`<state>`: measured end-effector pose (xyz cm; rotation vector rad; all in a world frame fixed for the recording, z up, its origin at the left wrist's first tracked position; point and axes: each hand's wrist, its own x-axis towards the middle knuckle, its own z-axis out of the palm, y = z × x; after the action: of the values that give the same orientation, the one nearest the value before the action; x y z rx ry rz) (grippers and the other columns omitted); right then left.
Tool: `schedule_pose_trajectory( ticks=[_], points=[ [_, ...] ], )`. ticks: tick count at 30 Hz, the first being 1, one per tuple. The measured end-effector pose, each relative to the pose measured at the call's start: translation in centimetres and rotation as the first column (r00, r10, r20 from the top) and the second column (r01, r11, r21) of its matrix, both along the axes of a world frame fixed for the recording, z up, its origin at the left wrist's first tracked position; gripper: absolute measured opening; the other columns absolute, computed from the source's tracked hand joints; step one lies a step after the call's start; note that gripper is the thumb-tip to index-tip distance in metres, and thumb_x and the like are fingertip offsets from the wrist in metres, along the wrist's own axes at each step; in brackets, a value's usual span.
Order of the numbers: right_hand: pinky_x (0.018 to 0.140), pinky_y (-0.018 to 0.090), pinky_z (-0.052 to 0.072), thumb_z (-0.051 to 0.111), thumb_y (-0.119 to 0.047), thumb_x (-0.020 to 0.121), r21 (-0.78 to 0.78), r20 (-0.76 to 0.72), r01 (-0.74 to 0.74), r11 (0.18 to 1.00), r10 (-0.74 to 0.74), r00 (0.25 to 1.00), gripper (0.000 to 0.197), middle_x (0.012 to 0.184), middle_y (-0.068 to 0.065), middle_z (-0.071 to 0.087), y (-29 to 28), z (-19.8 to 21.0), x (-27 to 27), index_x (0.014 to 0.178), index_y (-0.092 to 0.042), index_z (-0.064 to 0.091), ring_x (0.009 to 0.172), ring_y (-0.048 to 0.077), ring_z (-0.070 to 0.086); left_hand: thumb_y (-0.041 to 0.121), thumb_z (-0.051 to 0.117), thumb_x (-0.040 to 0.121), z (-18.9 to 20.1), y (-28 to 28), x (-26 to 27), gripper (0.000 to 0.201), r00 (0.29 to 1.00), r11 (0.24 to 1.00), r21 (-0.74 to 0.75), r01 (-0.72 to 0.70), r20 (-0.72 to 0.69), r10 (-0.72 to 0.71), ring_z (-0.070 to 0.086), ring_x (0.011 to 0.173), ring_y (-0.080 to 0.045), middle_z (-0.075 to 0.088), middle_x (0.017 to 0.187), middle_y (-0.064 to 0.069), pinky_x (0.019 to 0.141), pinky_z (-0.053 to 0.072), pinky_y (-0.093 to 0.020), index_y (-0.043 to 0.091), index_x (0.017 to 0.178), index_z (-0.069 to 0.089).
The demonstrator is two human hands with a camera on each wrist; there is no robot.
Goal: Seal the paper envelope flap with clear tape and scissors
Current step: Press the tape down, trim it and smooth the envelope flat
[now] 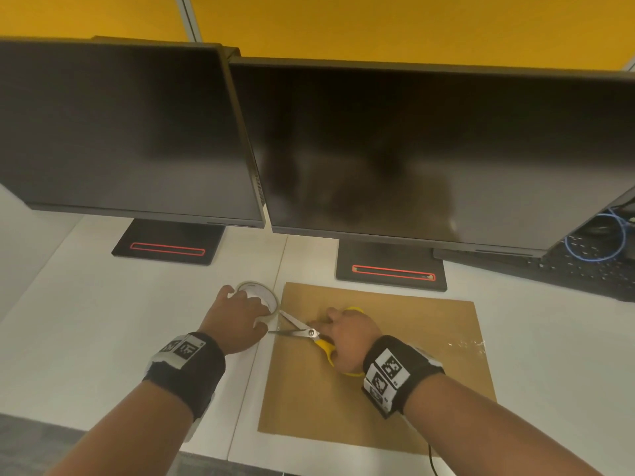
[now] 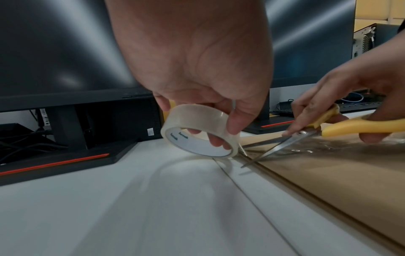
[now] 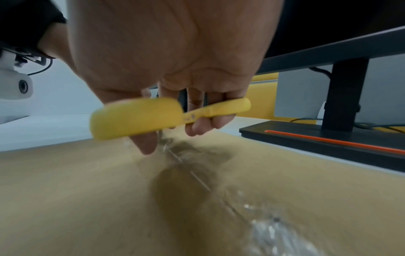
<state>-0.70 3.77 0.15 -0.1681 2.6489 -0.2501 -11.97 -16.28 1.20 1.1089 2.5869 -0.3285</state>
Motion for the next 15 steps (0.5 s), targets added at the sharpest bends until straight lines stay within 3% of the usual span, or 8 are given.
schedule_pose_trajectory(
  ticks=[5,10,15],
  points=[
    [0.069,0.031,0.040,0.053,-0.020,0.082,0.029,0.039,-0.047,0.998,0.046,0.998,0.068,0.127,0.004,0.045,-0.1,1.0,-1.3,0.145,-0.028,0.029,0.100,0.032,0.058,0.046,0.002,0.069,-0.6,-0.4,0.0,0.082,0.998,0.997,0.069,0.018,-0.059,-0.014,0.058,0.105,-0.018,0.068,0.113,0.007,0.100,0.028,-0.038,0.028,0.115,0.067],
    [0.071,0.031,0.042,0.054,-0.017,0.081,0.033,0.090,-0.054,0.998,0.051,0.995,0.063,0.123,0.005,0.047,-0.4,1.3,-1.8,0.141,-0.028,0.036,0.100,0.033,0.058,0.038,0.031,0.084,-0.8,-0.4,0.2,0.049,0.993,0.996,0.078,0.050,-0.113,-0.041,0.060,0.101,-0.019,0.070,0.107,0.007,0.097,0.033,-0.039,0.025,0.112,0.069],
    [0.071,0.032,0.041,0.053,-0.016,0.082,0.037,0.089,-0.044,0.998,0.040,0.995,0.062,0.121,0.007,0.049,-0.4,1.2,-1.9,0.141,-0.028,0.037,0.102,0.035,0.058,0.036,0.033,0.089,-0.9,0.0,0.5,0.044,0.992,0.998,0.036,0.042,-0.122,-0.037,0.056,0.105,-0.017,0.066,0.114,0.008,0.098,0.030,-0.037,0.027,0.119,0.064]
  ],
)
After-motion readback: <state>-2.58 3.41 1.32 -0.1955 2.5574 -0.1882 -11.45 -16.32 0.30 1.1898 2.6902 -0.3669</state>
